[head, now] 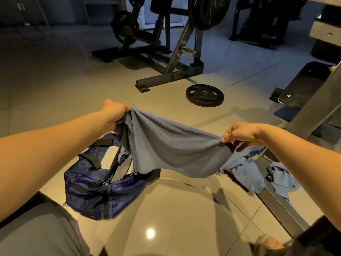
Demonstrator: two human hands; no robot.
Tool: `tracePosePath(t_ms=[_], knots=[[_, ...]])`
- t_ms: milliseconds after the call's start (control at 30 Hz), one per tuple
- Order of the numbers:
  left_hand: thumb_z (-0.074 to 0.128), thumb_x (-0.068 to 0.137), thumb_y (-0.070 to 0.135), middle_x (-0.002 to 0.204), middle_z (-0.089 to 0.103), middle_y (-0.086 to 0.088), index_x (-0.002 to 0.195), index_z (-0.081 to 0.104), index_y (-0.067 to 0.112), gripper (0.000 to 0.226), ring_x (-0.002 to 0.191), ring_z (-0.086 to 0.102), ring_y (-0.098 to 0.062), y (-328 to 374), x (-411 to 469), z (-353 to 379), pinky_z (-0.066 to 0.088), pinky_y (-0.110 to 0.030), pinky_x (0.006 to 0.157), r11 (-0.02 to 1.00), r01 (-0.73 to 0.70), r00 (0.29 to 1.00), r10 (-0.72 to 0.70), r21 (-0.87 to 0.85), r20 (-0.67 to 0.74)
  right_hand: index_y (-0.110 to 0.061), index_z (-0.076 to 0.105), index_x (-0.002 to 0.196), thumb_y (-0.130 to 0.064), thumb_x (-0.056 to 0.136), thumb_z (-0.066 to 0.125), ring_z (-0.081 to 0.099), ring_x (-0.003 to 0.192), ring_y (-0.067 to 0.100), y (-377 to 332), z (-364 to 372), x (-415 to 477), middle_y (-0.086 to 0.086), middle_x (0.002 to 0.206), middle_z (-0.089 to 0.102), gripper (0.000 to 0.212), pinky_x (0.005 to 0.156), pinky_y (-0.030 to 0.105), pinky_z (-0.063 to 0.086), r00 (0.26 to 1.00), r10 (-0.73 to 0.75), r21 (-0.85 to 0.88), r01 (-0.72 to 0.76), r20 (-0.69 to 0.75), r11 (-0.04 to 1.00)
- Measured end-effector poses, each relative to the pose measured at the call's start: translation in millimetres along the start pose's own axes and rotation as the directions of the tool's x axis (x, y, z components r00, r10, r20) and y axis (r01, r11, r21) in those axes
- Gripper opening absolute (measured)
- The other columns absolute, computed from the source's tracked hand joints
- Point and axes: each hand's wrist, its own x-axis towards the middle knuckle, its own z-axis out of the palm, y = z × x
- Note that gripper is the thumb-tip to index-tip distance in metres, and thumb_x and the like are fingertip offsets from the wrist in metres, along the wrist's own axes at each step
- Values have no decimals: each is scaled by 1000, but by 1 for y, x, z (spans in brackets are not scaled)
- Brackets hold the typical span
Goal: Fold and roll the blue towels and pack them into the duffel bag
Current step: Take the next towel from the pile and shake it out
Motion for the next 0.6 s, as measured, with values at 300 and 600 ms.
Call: tracePosePath(t_ms=[300, 600], knots=[[68, 96, 12, 92, 62, -9, 113, 67, -2, 22, 81, 59, -20, -4, 0, 1, 56, -39, 83, 1000, -14, 996, 12, 25, 91, 5, 60, 108, -20, 103, 56, 69, 70, 28, -1, -3, 1, 24, 97, 68, 26, 53, 32, 56, 990, 38, 175, -14, -134, 984], [66, 96, 9, 107, 65, -18, 99, 67, 3, 6, 94, 62, -29, -1, -3, 3, 58, -42, 87, 999, -8, 980, -1, 45, 197, 4, 66, 104, -11, 101, 57, 59, 79, 25, -10, -7, 1, 19, 94, 63, 18, 68, 34, 56, 981, -91, 171, 120, -171, 978]])
